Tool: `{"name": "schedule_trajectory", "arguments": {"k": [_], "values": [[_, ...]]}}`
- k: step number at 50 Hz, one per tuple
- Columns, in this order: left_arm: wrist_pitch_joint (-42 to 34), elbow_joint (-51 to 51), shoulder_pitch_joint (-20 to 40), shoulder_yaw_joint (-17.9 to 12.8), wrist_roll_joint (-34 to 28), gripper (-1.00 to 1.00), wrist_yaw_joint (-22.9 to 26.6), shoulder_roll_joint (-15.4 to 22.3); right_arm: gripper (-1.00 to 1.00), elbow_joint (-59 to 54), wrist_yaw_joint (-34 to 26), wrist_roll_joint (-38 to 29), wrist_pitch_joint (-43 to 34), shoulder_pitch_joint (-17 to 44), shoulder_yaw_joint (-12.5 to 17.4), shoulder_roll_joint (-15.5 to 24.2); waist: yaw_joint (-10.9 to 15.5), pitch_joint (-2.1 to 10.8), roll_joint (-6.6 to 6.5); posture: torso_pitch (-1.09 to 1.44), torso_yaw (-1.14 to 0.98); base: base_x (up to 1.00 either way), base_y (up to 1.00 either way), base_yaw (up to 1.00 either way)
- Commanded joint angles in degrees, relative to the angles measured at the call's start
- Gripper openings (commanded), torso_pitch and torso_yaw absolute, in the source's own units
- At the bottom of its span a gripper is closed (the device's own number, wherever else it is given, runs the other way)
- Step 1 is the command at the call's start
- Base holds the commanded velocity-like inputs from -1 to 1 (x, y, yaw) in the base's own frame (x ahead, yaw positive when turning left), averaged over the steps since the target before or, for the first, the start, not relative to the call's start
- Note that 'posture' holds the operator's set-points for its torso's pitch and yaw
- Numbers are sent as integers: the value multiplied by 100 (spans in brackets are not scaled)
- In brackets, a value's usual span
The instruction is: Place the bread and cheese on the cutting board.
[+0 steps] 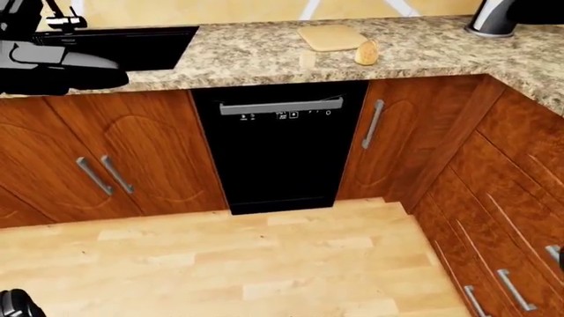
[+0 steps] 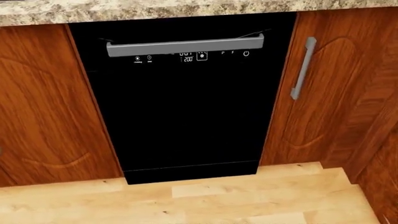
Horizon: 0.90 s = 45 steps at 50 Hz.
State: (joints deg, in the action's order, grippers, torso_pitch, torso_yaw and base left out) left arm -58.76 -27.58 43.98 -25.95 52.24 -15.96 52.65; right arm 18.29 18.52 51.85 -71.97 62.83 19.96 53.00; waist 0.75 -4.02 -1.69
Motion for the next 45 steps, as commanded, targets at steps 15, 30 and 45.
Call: {"name": "schedule_trajectory", "arguments": {"k": [15, 30, 45], "values": [[118, 28, 109, -130, -16, 100, -11, 151, 100, 114, -31, -158, 65, 160, 47, -62, 62, 78, 602, 0, 0, 0, -31, 0], [118, 25, 92, -128, -21, 100, -22, 137, 100, 198, -387, -561, 20, 139, 76, -119, -93, 31, -4, 0, 0, 0, 0, 0], [190, 91, 104, -87, -60, 100, -2, 136, 100, 236, -527, -816, -18, 149, 28, -232, -121, 161, -96, 0, 0, 16, 0, 0]]}}
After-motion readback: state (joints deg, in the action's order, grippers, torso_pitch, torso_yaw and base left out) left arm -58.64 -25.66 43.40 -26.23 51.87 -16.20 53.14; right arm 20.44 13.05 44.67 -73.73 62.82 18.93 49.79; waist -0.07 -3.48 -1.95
